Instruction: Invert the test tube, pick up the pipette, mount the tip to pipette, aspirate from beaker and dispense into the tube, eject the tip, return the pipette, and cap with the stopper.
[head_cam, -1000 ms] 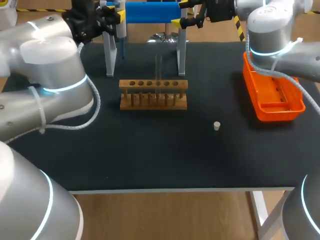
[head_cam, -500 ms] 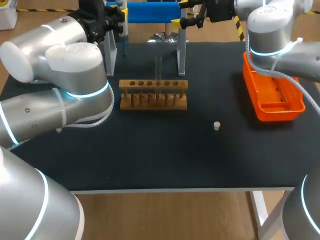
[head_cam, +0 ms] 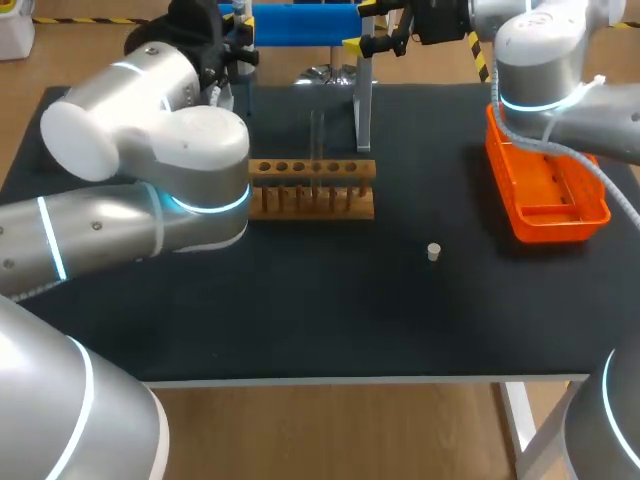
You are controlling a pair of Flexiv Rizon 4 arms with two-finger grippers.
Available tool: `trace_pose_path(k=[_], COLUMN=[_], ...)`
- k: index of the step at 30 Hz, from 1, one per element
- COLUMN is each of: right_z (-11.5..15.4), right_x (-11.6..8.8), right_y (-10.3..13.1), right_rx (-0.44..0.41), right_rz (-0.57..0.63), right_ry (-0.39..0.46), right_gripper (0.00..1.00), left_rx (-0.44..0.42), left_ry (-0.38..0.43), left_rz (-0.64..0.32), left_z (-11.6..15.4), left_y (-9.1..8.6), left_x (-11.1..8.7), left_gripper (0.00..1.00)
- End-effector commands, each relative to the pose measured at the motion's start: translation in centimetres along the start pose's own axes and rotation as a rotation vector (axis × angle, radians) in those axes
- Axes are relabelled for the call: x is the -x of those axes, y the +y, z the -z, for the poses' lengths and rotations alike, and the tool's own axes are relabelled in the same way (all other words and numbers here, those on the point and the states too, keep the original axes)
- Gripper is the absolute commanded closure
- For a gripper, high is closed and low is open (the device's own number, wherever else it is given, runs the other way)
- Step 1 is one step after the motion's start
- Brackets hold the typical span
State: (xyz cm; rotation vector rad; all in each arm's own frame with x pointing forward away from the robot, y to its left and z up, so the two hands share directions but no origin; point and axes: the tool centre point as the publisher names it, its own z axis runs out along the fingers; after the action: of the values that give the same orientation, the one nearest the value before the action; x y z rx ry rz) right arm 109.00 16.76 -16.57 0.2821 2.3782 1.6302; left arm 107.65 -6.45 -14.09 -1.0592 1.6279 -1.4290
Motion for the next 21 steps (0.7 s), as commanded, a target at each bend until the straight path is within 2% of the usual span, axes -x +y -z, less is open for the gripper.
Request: trace_pose_path(k=[1, 21], right_z=[0.1, 0.1], right_x=[0.0, 0.0], right_y=[0.0, 0.0], right_rx=[-0.002, -0.002], right_rz=[-0.001, -0.001], right_ry=[0.001, 0.001], right_gripper=[0.0, 0.0], left_rx=[-0.002, 0.049], left_ry=[-0.128, -0.24], left_rz=[0.006, 0.037], left_z=[-1.4, -4.4], left_y=[0.3, 1.0], left_x=[-0.2, 1.7], left_gripper=[1.0, 1.0])
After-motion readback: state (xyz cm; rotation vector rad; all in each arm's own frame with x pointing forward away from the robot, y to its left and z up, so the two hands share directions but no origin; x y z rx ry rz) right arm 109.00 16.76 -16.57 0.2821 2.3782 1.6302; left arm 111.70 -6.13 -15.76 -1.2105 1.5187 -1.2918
